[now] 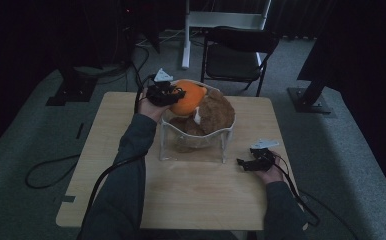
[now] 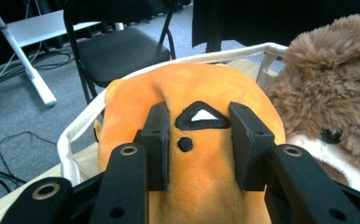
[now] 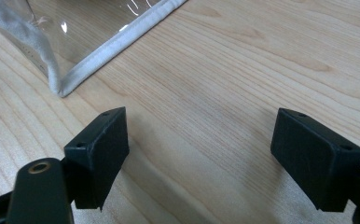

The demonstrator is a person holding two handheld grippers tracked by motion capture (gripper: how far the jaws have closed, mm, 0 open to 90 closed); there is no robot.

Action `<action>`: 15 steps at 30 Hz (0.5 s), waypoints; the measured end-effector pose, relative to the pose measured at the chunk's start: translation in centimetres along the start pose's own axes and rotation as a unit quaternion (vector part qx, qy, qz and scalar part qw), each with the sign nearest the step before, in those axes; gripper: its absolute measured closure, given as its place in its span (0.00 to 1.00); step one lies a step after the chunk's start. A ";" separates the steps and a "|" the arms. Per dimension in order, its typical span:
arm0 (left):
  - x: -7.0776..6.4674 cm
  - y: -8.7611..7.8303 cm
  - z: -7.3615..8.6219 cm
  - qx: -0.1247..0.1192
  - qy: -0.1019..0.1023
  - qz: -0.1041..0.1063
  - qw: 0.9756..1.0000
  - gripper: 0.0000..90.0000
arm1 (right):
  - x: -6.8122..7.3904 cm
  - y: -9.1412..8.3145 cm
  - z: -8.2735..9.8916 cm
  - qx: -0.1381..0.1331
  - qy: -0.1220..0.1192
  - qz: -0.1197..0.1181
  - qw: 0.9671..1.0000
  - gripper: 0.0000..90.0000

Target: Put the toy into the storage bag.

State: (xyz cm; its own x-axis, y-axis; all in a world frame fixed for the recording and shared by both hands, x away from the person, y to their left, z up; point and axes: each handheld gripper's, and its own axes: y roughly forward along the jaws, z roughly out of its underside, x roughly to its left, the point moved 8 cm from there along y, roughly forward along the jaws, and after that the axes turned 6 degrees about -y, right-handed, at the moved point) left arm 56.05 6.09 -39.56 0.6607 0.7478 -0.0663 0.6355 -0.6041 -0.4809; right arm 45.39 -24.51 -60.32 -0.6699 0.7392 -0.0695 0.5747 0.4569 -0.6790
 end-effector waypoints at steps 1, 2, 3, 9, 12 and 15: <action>0.0 0.1 0.0 0.000 -0.001 0.000 1.000 0.70 | 0.0 0.0 0.0 0.000 0.000 0.000 1.000 0.20; 0.0 0.1 0.1 0.000 -0.002 0.000 1.000 0.69 | 0.0 0.0 0.0 0.000 0.000 0.000 1.000 0.20; 0.0 0.1 0.1 0.002 -0.002 0.000 1.000 0.69 | 0.0 0.0 0.0 0.000 0.000 0.000 1.000 0.20; 0.0 0.3 0.3 0.007 -0.001 0.002 1.000 0.69 | 0.0 0.0 0.0 0.000 0.000 0.000 1.000 0.20; 0.0 0.5 0.7 0.012 -0.001 0.003 1.000 0.68 | 0.0 0.0 0.0 0.000 0.000 0.000 1.000 0.20; 0.0 0.7 0.9 0.013 -0.005 0.006 1.000 0.68 | 0.0 0.0 0.0 0.000 0.000 0.000 1.000 0.20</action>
State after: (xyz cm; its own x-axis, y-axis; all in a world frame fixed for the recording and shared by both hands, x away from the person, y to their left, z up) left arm 56.09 5.94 -40.70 0.6637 0.7436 -0.0810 0.6173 -0.6056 -0.5021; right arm 45.38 -24.51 -60.32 -0.6696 0.7395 -0.0690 0.5744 0.4567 -0.6793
